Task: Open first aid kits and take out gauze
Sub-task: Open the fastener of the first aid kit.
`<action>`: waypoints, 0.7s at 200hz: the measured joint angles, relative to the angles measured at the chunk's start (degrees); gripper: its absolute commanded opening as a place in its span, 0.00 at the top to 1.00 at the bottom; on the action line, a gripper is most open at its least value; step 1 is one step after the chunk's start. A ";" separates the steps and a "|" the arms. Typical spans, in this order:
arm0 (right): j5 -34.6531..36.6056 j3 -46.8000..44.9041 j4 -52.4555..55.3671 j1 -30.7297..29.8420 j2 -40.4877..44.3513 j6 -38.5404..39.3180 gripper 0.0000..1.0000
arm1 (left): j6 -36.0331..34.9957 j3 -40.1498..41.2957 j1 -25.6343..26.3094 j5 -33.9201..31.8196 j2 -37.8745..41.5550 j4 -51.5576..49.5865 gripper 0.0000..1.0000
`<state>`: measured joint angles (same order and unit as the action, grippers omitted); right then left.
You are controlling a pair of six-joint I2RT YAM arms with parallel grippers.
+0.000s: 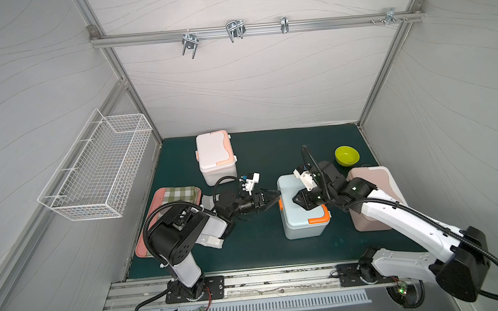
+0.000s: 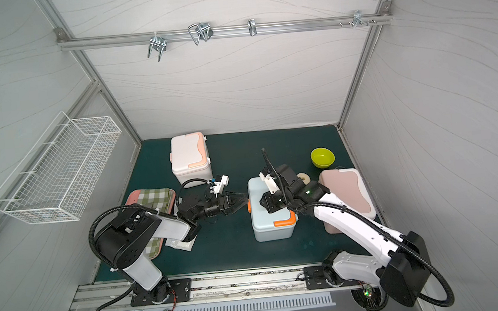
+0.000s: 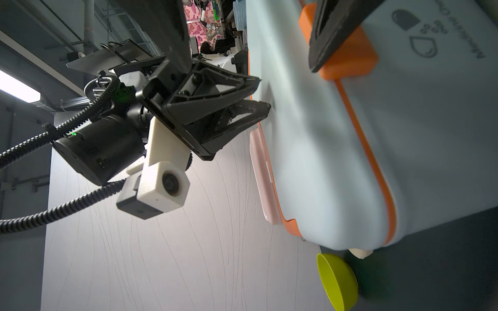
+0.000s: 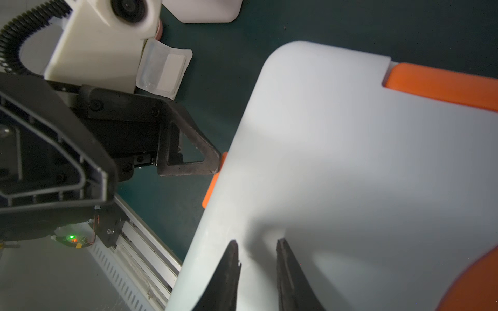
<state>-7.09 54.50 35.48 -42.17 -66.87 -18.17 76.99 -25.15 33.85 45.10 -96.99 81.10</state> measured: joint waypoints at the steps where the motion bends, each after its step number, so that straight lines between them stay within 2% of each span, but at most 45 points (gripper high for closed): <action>1: 0.00 0.00 0.00 0.00 0.00 0.00 0.72 | 0.00 0.04 -0.02 0.00 0.04 -0.02 0.26; 43: 0.02 0.00 -0.09 -0.15 -0.04 0.00 0.72 | -2.69 1.68 -0.57 -0.09 3.63 -9.92 0.17; 73: 0.00 0.00 -0.17 -0.20 -0.09 -0.04 0.73 | -5.11 1.64 -0.59 -0.24 6.58 -15.47 0.17; 108: -0.44 -0.04 -0.72 -0.22 -0.44 -0.44 0.73 | -3.96 0.74 -0.13 -0.26 2.97 -13.77 0.22; 140: -0.72 -0.31 -1.60 -0.26 -0.55 -0.72 0.79 | -0.85 -1.55 2.08 -0.48 -1.95 -9.14 0.29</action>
<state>-7.81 54.19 33.89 -42.44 -67.42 -18.90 76.14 -26.70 35.92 44.62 -98.94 71.96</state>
